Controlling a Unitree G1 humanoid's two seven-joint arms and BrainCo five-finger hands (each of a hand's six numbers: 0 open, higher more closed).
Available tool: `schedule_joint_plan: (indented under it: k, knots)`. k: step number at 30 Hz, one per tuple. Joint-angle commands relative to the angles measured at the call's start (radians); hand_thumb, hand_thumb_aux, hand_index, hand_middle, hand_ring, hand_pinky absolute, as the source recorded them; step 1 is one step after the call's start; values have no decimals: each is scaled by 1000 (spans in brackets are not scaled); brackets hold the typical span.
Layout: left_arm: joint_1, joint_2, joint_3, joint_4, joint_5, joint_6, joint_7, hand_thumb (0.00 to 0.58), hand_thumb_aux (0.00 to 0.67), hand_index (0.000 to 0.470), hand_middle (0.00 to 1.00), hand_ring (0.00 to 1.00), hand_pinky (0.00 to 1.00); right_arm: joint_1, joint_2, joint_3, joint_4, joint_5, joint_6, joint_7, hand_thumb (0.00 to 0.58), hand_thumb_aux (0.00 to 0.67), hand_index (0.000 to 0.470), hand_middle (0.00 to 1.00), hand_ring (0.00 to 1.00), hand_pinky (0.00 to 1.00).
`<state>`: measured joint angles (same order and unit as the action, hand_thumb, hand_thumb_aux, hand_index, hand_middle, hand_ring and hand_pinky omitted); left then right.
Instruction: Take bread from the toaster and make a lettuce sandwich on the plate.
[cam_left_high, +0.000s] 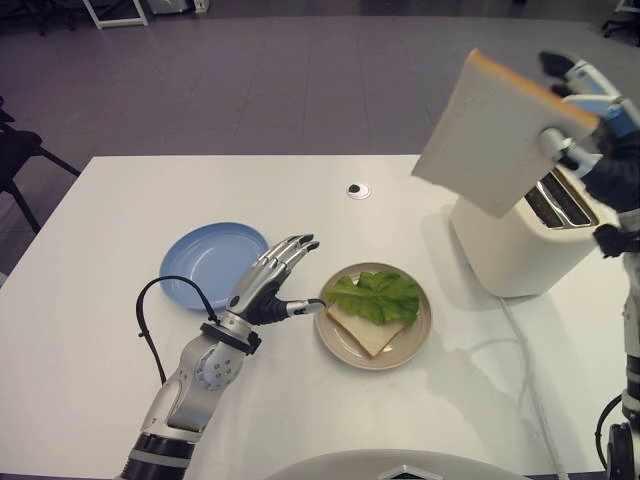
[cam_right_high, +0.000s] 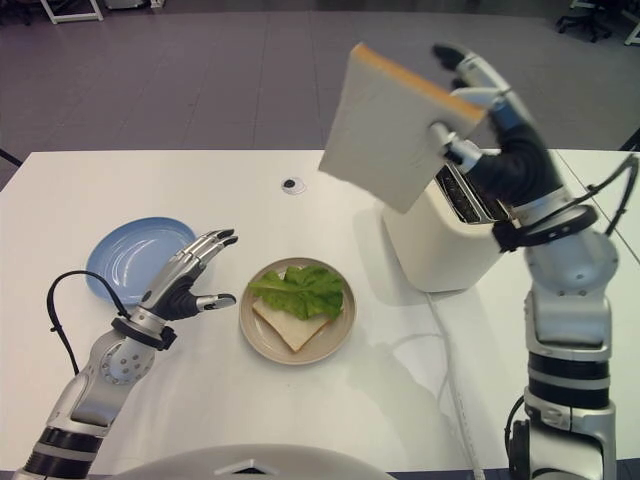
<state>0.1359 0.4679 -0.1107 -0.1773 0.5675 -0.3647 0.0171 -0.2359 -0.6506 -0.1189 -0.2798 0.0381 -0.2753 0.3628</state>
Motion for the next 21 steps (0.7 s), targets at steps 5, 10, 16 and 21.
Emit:
schedule_joint_plan:
  k: [5, 10, 16, 21]
  knots:
    - [5, -7, 3, -15, -10, 0, -17, 0, 0, 0, 0, 0, 0, 53, 112, 233, 89, -359, -71, -82, 580, 670, 470, 0, 0, 0]
    - [5, -22, -15, -27, -20, -5, -36, 0, 0, 0, 0, 0, 0, 52, 111, 297, 206, -550, -183, -187, 580, 670, 470, 0, 0, 0]
    - [17, -29, -21, -28, -20, -10, -48, 0, 0, 0, 0, 0, 0, 42, 93, 326, 268, -704, -294, -302, 580, 670, 470, 0, 0, 0]
    - [14, -28, -24, -20, -23, -16, -55, 0, 0, 0, 0, 0, 0, 22, 94, 308, 290, -746, -307, -371, 580, 670, 470, 0, 0, 0]
